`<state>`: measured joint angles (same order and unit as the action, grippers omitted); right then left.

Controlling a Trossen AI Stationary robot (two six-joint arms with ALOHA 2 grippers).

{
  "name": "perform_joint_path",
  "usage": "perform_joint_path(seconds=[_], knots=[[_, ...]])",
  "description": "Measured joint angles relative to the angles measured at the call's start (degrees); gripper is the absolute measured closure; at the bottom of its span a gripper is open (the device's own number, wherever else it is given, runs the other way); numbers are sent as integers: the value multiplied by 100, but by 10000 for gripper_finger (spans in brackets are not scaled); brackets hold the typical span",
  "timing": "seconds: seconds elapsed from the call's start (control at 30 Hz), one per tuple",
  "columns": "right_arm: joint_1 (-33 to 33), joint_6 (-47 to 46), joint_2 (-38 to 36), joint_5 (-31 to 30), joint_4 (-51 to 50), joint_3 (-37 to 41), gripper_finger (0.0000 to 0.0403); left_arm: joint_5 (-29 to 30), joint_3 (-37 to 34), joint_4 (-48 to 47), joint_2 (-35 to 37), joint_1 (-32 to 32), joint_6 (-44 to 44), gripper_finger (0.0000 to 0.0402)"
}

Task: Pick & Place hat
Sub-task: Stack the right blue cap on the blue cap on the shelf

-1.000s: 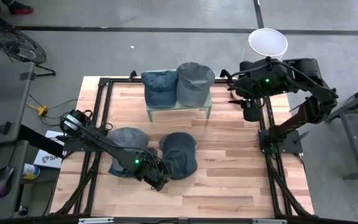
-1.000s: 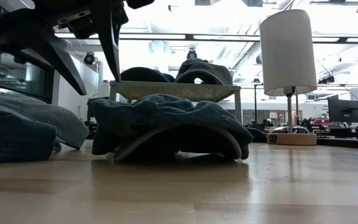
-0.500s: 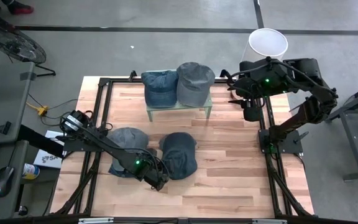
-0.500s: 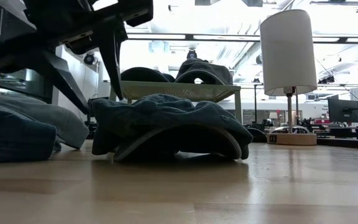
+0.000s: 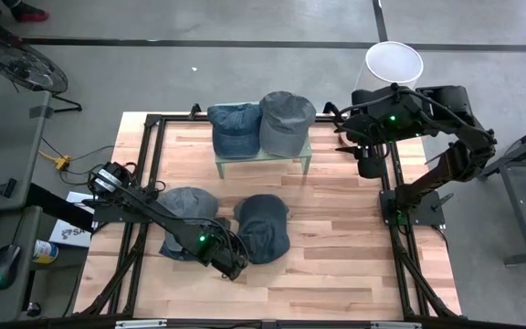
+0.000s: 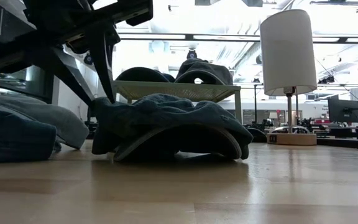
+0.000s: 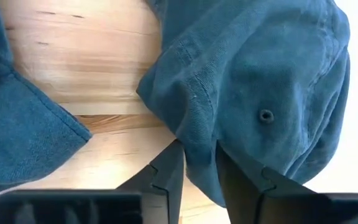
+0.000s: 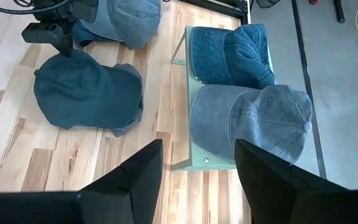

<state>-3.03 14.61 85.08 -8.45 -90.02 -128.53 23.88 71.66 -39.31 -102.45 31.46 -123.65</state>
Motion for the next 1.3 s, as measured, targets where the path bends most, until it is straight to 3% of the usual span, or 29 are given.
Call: perform_joint_path(seconds=[0.33, 0.63, 1.03, 1.3], knots=[[0, 2, 0, 0, 0, 0, 210, 30, 0, 24, 0, 1, 216, 393], [0, 87, 0, 2, 0, 0, 210, 48, 240, 7, 130, 4, 952, 399], [1, 133, 0, 2, 0, 0, 210, -74, 1458, -984, 741, 4, 2985, 401], [1, 239, 0, 6, 0, 0, 210, 475, 2730, -2327, 813, 2, 4219, 401]])
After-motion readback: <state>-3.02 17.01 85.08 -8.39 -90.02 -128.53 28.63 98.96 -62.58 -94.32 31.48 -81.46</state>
